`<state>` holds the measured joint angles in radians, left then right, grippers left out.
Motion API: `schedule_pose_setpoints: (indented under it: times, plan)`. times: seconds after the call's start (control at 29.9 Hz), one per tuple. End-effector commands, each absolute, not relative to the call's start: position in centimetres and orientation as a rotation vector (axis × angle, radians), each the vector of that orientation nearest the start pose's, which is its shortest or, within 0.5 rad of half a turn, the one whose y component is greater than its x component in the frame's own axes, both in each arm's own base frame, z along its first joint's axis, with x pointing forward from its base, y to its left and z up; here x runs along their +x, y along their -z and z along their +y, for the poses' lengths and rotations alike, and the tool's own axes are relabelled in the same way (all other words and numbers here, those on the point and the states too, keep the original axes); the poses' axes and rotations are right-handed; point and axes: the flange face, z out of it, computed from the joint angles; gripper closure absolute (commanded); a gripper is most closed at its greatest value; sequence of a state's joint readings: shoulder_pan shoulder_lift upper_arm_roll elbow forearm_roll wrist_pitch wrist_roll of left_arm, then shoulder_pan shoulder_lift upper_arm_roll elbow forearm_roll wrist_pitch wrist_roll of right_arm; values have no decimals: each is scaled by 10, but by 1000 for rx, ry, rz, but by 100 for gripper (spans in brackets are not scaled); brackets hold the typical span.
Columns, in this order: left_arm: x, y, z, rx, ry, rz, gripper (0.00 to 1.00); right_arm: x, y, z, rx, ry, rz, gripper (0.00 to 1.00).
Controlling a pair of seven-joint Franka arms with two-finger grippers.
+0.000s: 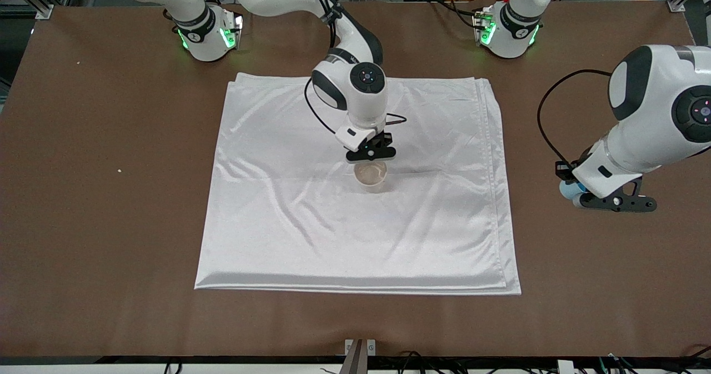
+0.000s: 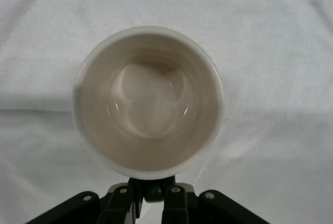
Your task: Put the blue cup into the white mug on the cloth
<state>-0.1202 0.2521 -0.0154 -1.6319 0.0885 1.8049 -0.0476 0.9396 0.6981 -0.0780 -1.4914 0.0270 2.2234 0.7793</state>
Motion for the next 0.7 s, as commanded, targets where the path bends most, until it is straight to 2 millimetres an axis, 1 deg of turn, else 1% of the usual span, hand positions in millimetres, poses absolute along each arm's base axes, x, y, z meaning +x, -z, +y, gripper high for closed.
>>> schedule_pose_setpoints:
  times: [0.0, 0.13, 0.17, 0.2, 0.23, 0.33, 0.5, 0.53, 0.67]
  plan:
    - [628, -471, -80, -3026, -88, 171, 100, 464, -261, 558, -3134, 102, -117, 95]
    - [627, -475, -77, -3025, -80, 181, 100, 464, -257, 558, -3137, 98, -117, 75]
    - [626, -476, -77, -3025, -80, 187, 100, 463, -256, 558, -3140, 96, -123, 64]
    - [625, -479, -76, -3025, -78, 189, 100, 464, -257, 558, -3139, 98, -121, 44]
    - [626, -479, -74, -3025, -79, 187, 100, 465, -260, 557, -3138, 103, -125, 0]
    - [625, -481, -74, -3025, -76, 184, 100, 465, -263, 557, -3137, 104, -125, 0]
    - [624, -480, -78, -3028, -79, 166, 100, 471, -282, 553, -3120, 113, -102, 0]
    - [623, -481, -81, -3030, -79, 173, 100, 472, -286, 552, -3117, 115, -98, 0]
    - [617, -486, -99, -3035, -86, 165, 100, 472, -311, 546, -3131, 94, -90, 0]
